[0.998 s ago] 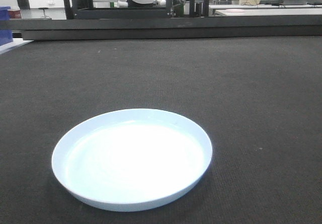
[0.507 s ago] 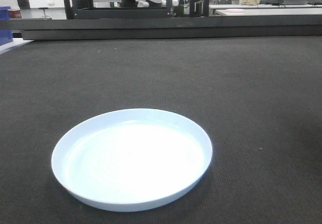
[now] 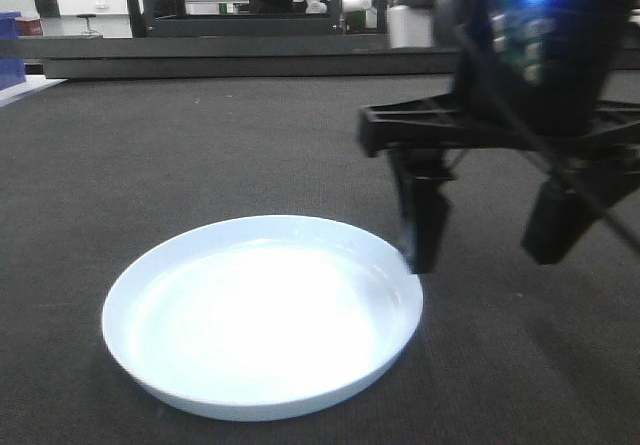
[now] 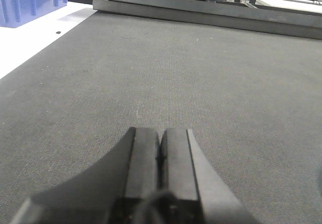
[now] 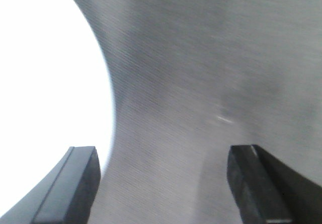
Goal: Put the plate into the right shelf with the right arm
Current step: 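Lower the right gripper onto the rim of the white plate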
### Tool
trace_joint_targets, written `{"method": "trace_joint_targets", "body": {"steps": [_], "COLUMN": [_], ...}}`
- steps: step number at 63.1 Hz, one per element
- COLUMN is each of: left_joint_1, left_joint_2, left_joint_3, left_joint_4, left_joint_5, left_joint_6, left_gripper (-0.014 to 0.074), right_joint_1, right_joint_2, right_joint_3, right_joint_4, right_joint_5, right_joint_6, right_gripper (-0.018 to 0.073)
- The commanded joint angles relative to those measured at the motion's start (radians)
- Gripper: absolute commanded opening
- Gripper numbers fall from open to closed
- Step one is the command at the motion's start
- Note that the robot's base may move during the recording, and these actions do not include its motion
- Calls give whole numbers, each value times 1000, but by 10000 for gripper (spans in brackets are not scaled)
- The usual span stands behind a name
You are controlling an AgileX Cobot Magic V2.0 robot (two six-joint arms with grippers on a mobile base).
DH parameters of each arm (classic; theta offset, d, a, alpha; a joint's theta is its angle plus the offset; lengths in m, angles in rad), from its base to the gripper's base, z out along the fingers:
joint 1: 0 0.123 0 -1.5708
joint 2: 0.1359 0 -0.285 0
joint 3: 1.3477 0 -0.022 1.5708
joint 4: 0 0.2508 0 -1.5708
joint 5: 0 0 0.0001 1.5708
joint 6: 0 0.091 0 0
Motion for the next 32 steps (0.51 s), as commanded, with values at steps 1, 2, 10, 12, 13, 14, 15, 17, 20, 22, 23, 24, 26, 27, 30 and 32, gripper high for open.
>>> {"method": "trace_joint_targets", "body": {"steps": [1,2,10,12,13,14,15,17,20,22,23,24,26,27,30,32], "left_joint_1": [-2,-2,-2,-2,-2,-2,-2,-2,-2,-2,-2,-2,-2,-2,-2,-2], "left_joint_2": [-10,-10,-10,-10,-10,-10,-10,-10,-10,-10,-10,-10,-10,-10,-10,-10], "left_joint_3": [10,10,10,10,10,10,10,10,10,10,10,10,10,10,10,10], "left_joint_4": [-8,-8,-8,-8,-8,-8,-8,-8,-8,-8,-8,-8,-8,-8,-8,-8], "left_joint_5": [-90,-90,-90,-90,-90,-90,-90,-90,-90,-90,-90,-90,-90,-90,-90,-90], "left_joint_6": [-7,-7,-7,-7,-7,-7,-7,-7,-7,-7,-7,-7,-7,-7,-7,-7], "left_gripper": [-128,-128,-128,-128,-128,-128,-128,-128,-128,-128,-128,-128,-128,-128,-128,-128], "right_joint_1": [18,23,34,34,34,34,34,34,34,36,36,36,36,35,35,35], "right_joint_2": [11,26,81,91,96,101,104,109,113,113,113,113,113,113,113,113], "right_joint_3": [-81,-90,-116,-116,-116,-116,-116,-116,-116,-116,-116,-116,-116,-116,-116,-116], "right_joint_4": [-14,-15,-18,-18,-18,-18,-18,-18,-18,-18,-18,-18,-18,-18,-18,-17], "right_joint_5": [9,11,10,10,9,9,9,11,11,11,11,11,11,11,12,13], "right_joint_6": [78,88,100,100,100,100,100,100,100,100,100,100,100,100,100,100], "right_gripper": [623,623,623,623,623,623,623,623,623,623,623,623,623,622,619,601]}}
